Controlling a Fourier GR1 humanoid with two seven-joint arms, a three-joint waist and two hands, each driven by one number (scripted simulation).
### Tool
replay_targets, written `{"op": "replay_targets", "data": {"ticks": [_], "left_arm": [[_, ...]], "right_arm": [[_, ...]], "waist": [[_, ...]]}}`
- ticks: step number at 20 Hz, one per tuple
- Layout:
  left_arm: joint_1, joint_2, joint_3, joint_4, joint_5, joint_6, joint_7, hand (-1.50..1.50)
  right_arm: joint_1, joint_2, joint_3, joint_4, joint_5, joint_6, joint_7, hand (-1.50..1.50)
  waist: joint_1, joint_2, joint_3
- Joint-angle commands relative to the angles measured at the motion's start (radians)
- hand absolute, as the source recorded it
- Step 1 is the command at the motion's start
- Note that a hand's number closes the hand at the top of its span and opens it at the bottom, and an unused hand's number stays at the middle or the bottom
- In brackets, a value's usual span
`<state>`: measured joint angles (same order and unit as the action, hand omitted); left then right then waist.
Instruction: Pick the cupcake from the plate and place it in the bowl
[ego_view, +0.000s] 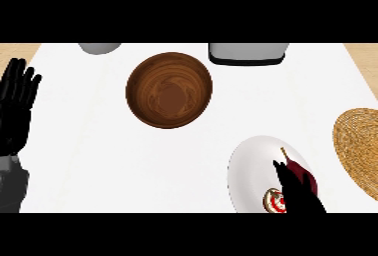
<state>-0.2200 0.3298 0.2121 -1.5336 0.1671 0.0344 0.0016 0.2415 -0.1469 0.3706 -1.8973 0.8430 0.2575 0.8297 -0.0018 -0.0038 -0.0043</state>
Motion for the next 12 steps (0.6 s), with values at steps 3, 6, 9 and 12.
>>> {"op": "replay_targets", "data": {"ticks": [3,6,9,12], "left_arm": [[-0.101,0.021,0.021,0.081,-0.008,-0.009,0.021,0.0],[-0.027,0.003,0.027,0.06,-0.011,-0.017,-0.022,0.0],[0.013,-0.072,-0.034,0.01,-0.064,0.035,-0.042,0.0],[-0.036,0.003,0.042,0.063,0.003,-0.033,-0.02,0.0]], "right_arm": [[0.019,0.006,0.018,-0.013,0.009,0.037,0.039,-1.5],[0.049,-0.065,-0.035,0.067,0.023,-0.101,-0.176,1.5],[-0.017,-0.013,0.001,0.133,0.093,-0.144,-0.151,1.5],[0.018,-0.037,-0.011,0.148,0.096,-0.191,-0.213,1.5]], "waist": [[-0.005,0.004,0.004],[-0.004,0.003,0.004],[0.001,0.003,0.004],[-0.001,0.003,0.004]]}}
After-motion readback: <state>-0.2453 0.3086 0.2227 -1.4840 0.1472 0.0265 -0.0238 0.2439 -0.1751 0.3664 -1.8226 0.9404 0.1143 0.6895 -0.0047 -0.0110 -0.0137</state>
